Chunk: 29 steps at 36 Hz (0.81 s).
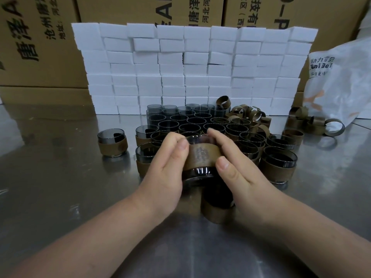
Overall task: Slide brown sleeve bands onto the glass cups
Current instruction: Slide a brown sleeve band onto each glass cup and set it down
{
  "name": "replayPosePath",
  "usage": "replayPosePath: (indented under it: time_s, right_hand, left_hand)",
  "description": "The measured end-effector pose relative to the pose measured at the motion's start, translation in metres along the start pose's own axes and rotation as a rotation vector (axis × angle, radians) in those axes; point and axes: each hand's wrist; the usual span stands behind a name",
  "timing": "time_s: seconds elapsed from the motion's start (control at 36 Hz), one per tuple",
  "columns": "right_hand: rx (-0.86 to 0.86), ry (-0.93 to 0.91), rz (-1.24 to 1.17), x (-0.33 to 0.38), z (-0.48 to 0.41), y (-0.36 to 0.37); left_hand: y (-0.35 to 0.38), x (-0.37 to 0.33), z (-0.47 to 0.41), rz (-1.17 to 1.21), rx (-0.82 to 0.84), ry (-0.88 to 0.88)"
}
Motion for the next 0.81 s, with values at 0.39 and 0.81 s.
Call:
replayPosePath:
  time_s: [0.39, 0.81]
  right_hand:
    - [-0.243, 0.221, 0.177, 0.005, -0.007, -0.011]
    - [-0.183, 0.326, 0.316, 0.000, -0.007, -0.007]
  left_hand:
    - [-0.004, 0.014, -0.001, -0.575, -0.031, 0.093]
    - [-0.046, 0.030, -0.032, -0.681, -0.665, -0.079]
Point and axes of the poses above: each hand's wrist, its own z-axis away from the middle knuckle, its own y-axis out of the palm, x = y × z, and after that the axes turned 6 degrees about y, right-handed
